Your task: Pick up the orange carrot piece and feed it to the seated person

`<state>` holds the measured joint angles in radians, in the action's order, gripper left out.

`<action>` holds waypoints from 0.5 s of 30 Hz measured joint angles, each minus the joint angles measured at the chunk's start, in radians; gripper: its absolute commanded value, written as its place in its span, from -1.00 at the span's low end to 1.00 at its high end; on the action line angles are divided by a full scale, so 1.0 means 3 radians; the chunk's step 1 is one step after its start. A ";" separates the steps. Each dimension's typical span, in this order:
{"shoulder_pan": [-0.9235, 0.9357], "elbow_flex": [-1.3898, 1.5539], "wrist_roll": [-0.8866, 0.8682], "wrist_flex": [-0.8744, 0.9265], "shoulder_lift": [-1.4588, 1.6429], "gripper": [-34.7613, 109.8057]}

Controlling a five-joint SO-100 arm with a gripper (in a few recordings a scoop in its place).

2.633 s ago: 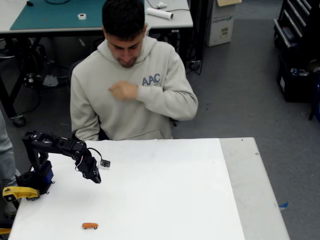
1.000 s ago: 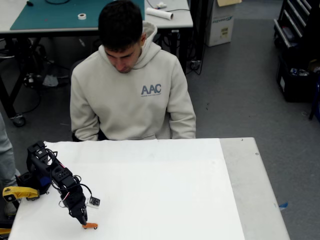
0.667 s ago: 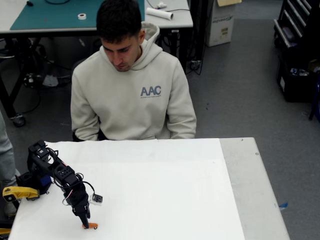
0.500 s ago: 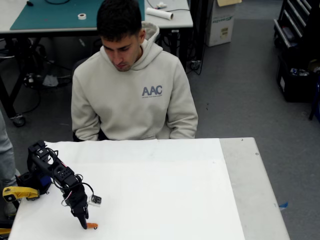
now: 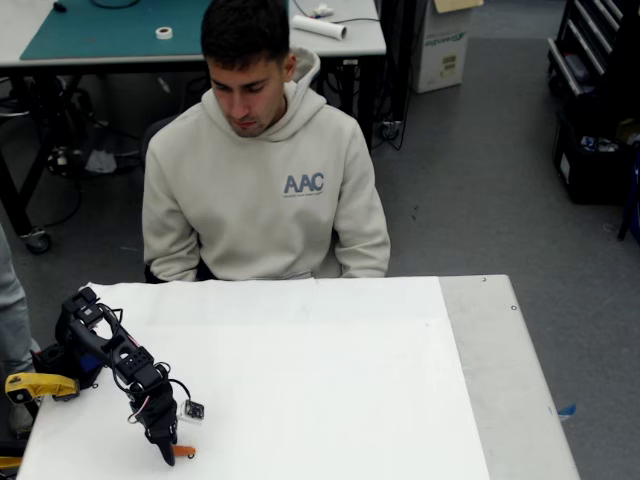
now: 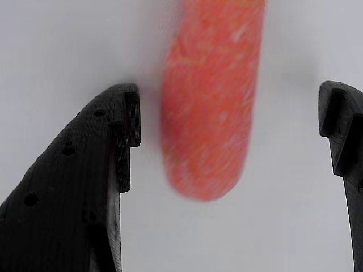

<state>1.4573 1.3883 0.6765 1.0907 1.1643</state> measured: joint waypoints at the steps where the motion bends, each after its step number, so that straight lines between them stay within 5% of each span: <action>1: -0.0010 -0.0005 0.0000 -0.0056 -0.0020 -0.17; 15: -0.0010 0.0169 0.0000 -0.0256 -0.0010 -0.51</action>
<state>1.4542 1.4389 0.6765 1.0140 1.1612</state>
